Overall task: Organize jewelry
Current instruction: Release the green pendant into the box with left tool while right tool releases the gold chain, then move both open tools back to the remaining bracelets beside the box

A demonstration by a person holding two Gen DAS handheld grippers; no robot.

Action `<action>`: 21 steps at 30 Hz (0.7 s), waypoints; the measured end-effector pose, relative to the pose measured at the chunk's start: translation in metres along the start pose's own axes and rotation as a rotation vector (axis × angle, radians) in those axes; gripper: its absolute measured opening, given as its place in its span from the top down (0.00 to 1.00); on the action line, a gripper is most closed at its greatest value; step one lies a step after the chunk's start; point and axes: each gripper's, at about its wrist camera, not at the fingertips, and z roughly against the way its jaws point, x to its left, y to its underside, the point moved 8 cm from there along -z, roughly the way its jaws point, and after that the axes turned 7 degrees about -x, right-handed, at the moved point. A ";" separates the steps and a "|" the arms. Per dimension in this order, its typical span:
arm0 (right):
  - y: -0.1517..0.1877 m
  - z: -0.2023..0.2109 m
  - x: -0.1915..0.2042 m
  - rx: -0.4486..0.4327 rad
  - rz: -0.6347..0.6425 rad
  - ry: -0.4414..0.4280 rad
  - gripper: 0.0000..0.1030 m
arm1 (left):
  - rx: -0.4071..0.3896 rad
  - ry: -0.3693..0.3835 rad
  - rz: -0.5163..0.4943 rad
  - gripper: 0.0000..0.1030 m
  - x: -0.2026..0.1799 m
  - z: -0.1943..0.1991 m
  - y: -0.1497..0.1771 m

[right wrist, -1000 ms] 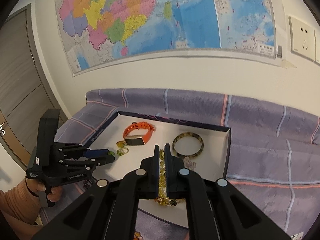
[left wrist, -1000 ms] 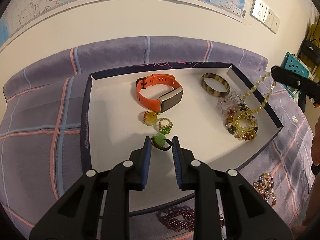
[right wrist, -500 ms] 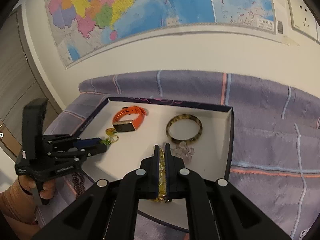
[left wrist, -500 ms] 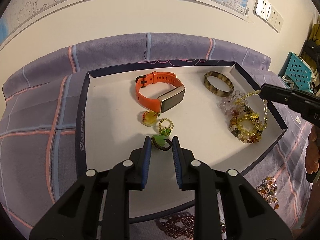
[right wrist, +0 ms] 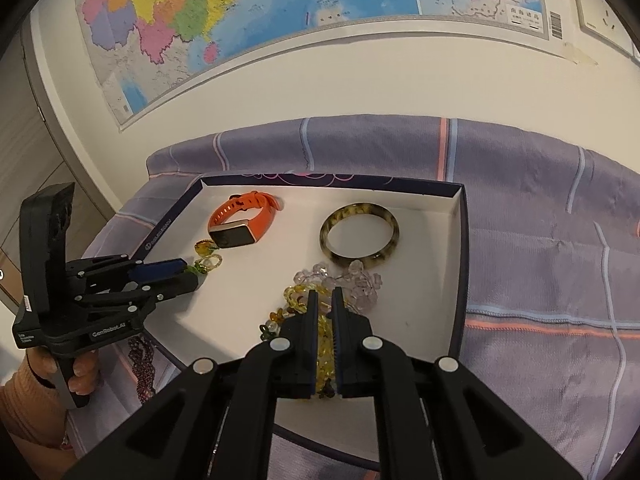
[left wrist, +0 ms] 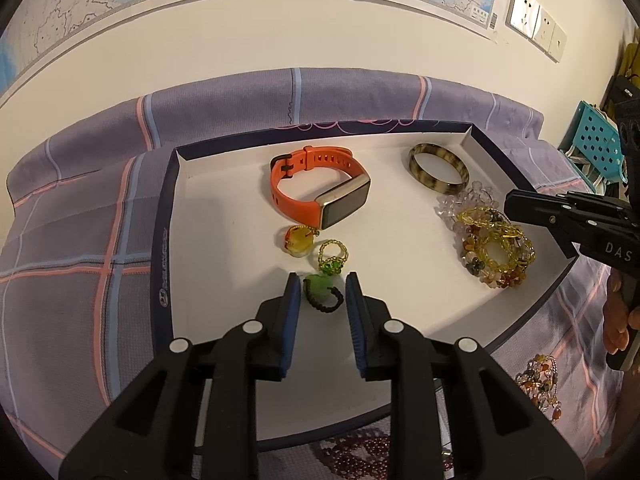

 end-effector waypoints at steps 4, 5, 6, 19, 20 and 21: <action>0.003 0.000 0.000 0.005 0.012 0.014 0.87 | -0.023 -0.002 -0.006 0.69 -0.001 0.006 -0.003; 0.003 0.001 0.000 0.002 0.012 0.013 0.85 | -0.033 -0.002 -0.008 0.65 -0.001 0.010 -0.004; 0.004 0.003 0.000 0.000 0.011 0.011 0.83 | -0.042 -0.005 -0.010 0.59 -0.001 0.012 -0.005; 0.020 0.056 0.024 -0.067 0.073 -0.023 0.62 | -0.175 -0.029 -0.045 0.50 -0.001 0.075 -0.002; 0.025 0.061 0.030 -0.061 0.088 -0.033 0.62 | -0.179 -0.031 -0.042 0.50 0.000 0.078 0.000; 0.029 0.063 0.034 -0.058 0.098 -0.036 0.62 | -0.183 -0.034 -0.038 0.50 0.002 0.082 0.003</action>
